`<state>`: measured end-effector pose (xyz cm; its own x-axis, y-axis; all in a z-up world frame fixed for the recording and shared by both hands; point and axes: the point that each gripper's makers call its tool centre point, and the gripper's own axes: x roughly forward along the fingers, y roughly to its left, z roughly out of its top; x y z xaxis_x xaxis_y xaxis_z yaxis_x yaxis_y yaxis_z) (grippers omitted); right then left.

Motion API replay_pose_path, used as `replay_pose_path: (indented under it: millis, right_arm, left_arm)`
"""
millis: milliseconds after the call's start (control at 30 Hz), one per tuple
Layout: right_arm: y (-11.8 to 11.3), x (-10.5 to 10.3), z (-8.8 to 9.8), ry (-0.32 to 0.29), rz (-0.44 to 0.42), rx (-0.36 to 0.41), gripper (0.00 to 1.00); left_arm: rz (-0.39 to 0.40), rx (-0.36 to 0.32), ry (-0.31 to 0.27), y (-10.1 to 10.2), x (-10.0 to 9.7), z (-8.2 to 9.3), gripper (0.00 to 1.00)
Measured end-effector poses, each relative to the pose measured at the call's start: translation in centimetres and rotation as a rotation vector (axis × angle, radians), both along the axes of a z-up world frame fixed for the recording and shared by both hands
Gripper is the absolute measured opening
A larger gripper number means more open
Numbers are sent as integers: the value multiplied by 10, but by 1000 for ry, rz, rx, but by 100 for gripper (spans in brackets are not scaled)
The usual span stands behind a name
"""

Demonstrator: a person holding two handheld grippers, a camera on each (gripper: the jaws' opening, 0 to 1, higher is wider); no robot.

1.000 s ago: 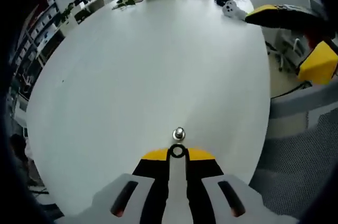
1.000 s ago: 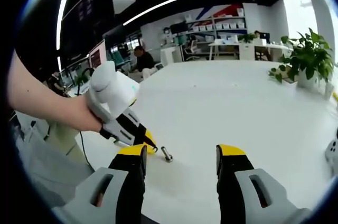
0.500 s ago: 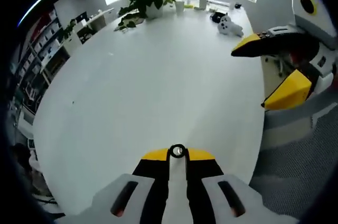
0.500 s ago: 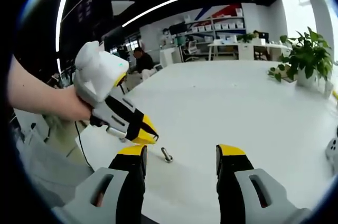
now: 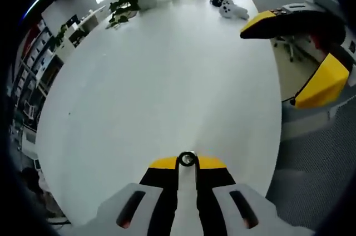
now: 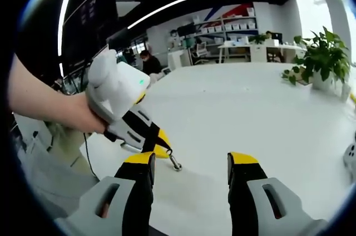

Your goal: Place the washer onto the threaded stud by aligning its center hole with the stud, sliding it down to the base, and recovering from edge contact or off-axis alignment until the washer reaches the visible bottom stop.

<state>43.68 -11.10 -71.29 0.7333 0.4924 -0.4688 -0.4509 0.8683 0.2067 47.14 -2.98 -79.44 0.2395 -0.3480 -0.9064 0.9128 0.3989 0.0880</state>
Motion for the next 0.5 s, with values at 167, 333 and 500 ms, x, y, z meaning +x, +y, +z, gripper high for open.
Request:
replay_pose_path:
  millis: [167, 333, 500]
  right_arm:
    - [0, 0, 1, 0, -1, 5, 55]
    - [2, -1, 0, 4, 5, 4, 55]
    - [-1, 0, 0, 8, -7, 14, 55]
  left_arm:
    - [-15, 20, 14, 0, 0, -7, 8]
    - [-23, 29, 23, -1, -1, -11, 8]
    - [-44, 54, 35, -2, -2, -20, 8]
